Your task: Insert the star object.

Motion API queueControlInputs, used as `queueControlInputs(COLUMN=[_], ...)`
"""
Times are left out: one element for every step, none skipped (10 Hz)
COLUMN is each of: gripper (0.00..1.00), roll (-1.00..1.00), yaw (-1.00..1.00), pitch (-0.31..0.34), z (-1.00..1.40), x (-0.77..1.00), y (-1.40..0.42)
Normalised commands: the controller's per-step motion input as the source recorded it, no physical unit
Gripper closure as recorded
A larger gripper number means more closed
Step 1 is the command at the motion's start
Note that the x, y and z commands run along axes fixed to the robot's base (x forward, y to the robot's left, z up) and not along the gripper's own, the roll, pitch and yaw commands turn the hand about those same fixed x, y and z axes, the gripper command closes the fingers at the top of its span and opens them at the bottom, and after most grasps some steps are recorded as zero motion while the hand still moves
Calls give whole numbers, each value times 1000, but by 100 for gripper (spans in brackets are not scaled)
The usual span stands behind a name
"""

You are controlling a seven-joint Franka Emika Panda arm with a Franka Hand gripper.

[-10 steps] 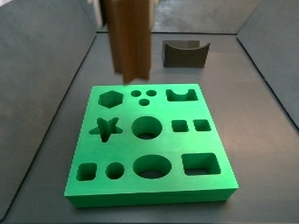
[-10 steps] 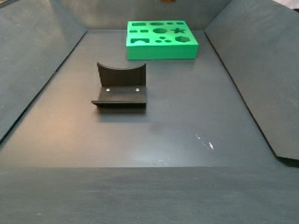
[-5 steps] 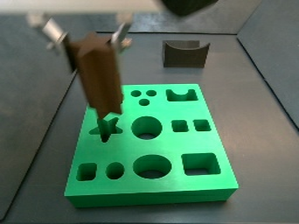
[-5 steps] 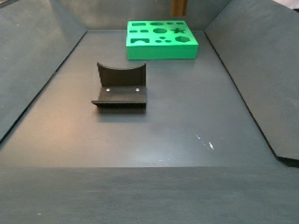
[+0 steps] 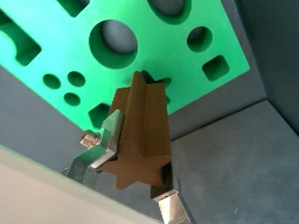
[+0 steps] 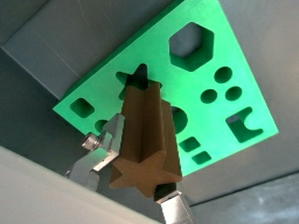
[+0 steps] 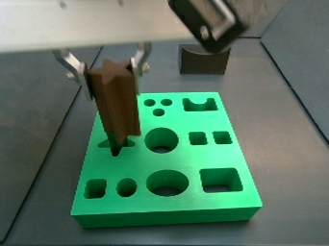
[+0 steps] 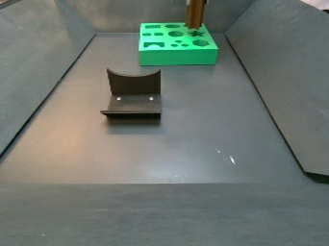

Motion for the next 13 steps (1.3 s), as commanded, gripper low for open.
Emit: queueControlInputs(gripper=[100, 100, 100, 100, 100, 100, 100, 100, 100, 100, 100, 100, 100], roll=[0, 17, 117, 146, 179, 186, 33, 0, 7, 57, 97, 197, 191], yaw=[117, 149, 226, 369, 469, 509, 354, 177, 103, 157, 200, 257, 260], pitch=[-67, -96, -86, -109, -164, -167, -69, 0, 76, 76, 64, 0, -14], z=[-723, -520, -397, -346, -331, -306, -566, -783, -806, -789, -766, -797, -891], x=[0, -174, -266, -243, -323, -297, 60, 603, 729, 611, 440, 77, 0], y=[-14, -9, 0, 0, -134, -246, -169, 0, 0, 0, 46, 43, 57])
